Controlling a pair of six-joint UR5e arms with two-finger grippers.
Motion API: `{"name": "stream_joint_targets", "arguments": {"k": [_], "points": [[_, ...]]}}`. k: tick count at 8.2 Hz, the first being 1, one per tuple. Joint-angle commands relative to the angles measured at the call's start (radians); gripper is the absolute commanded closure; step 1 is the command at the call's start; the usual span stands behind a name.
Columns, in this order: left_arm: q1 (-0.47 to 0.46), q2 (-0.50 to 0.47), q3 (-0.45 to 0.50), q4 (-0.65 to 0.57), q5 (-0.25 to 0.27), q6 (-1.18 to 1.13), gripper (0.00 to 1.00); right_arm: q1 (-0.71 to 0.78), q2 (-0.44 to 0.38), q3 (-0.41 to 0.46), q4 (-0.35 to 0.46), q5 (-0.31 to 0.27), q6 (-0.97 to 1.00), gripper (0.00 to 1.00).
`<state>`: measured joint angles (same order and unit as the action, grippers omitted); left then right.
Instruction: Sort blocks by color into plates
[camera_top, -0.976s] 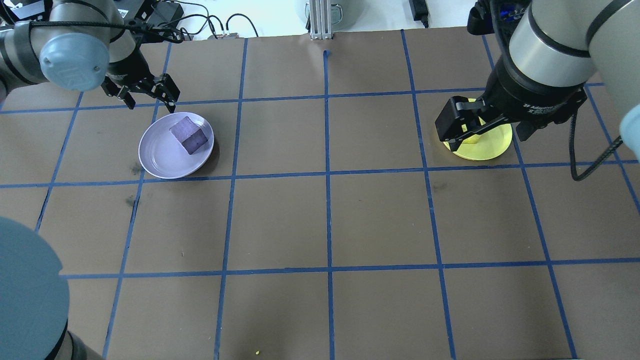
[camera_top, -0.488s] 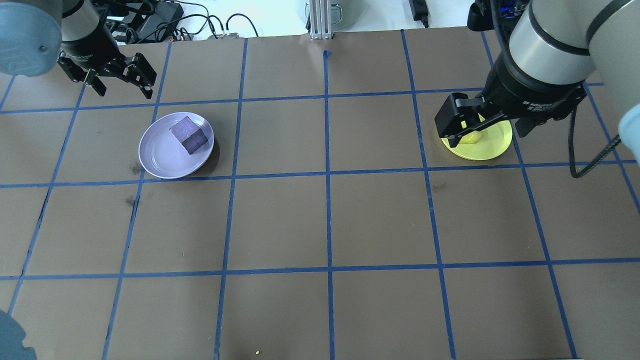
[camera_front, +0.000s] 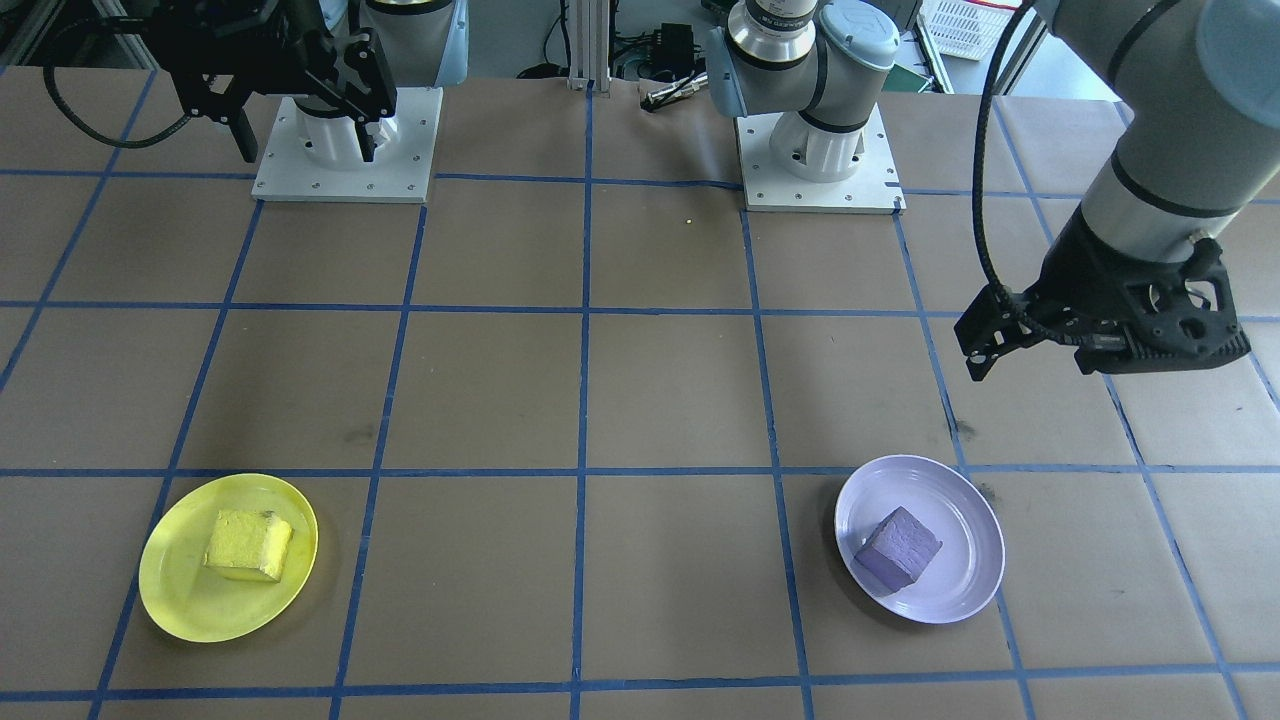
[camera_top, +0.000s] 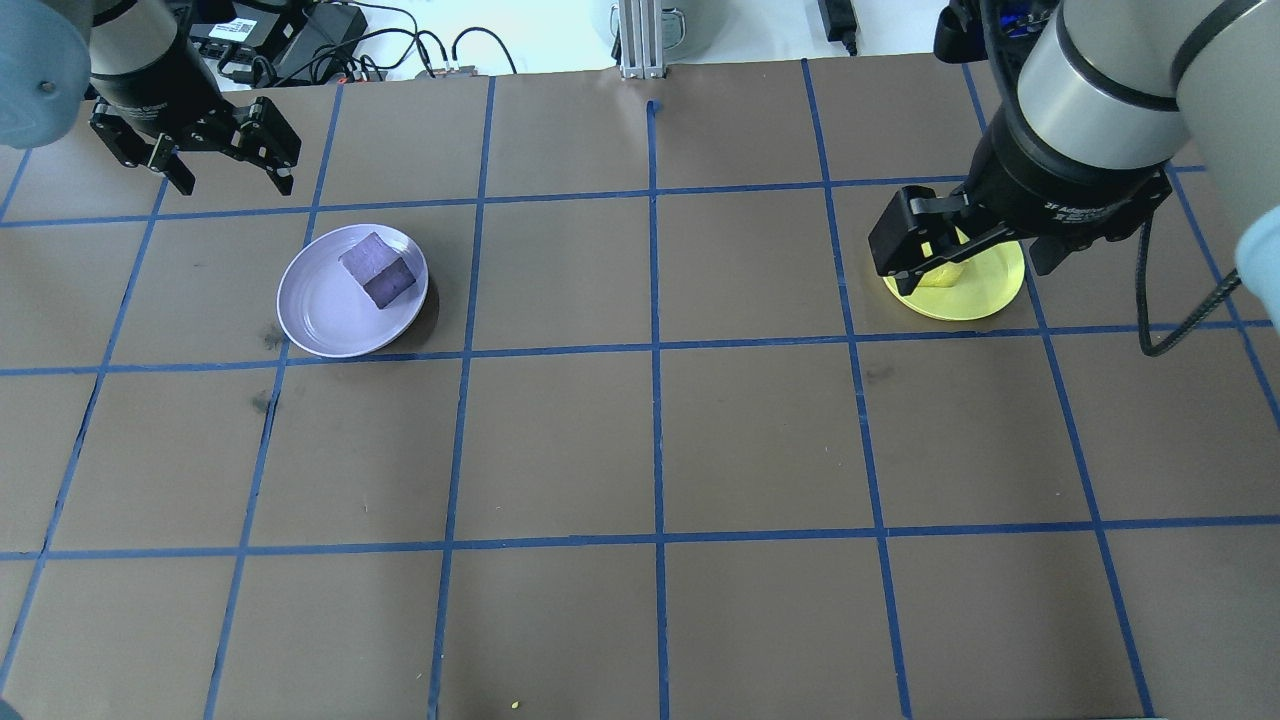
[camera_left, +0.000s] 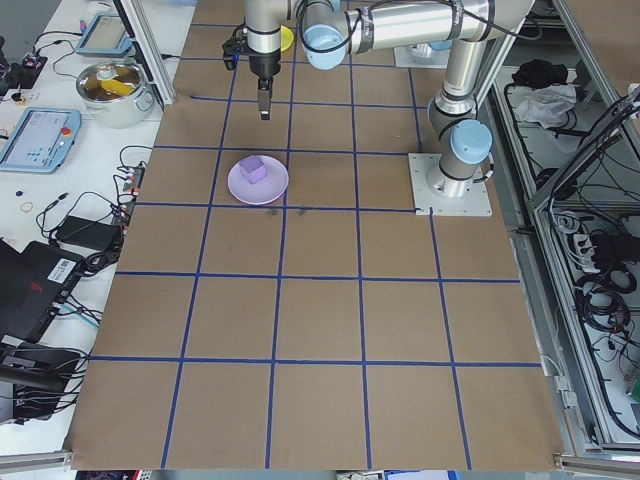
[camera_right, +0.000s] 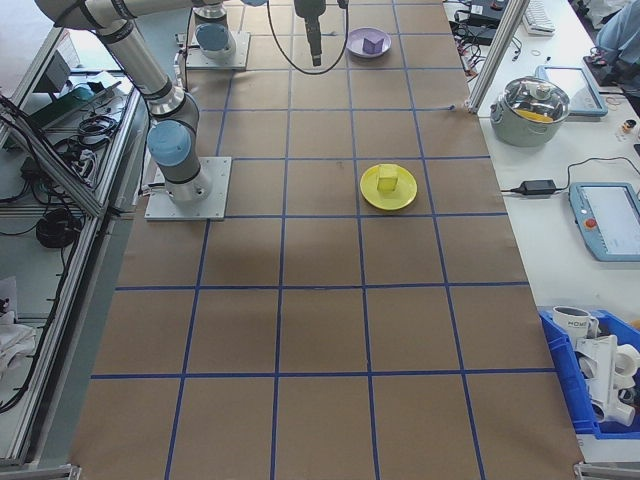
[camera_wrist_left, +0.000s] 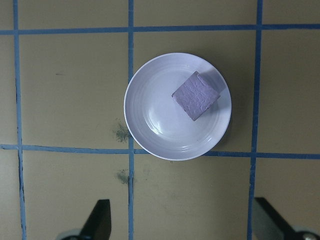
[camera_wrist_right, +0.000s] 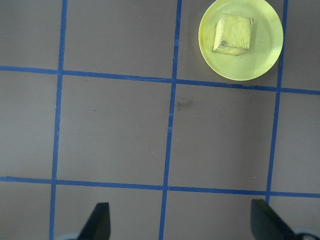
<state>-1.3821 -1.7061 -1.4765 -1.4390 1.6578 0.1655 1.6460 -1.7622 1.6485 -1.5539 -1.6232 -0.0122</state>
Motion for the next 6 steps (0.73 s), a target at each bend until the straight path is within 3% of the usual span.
{"name": "stream_joint_targets", "arguments": {"k": [1, 6], "points": [[-0.005, 0.121, -0.004, -0.058, -0.004, -0.003, 0.0, 0.0, 0.044, -0.013, -0.035, 0.023, 0.0, 0.0], [-0.009, 0.163, -0.016, -0.075, -0.006, -0.004, 0.0, -0.002, 0.047, -0.004, -0.072, 0.022, -0.002, 0.0]]}}
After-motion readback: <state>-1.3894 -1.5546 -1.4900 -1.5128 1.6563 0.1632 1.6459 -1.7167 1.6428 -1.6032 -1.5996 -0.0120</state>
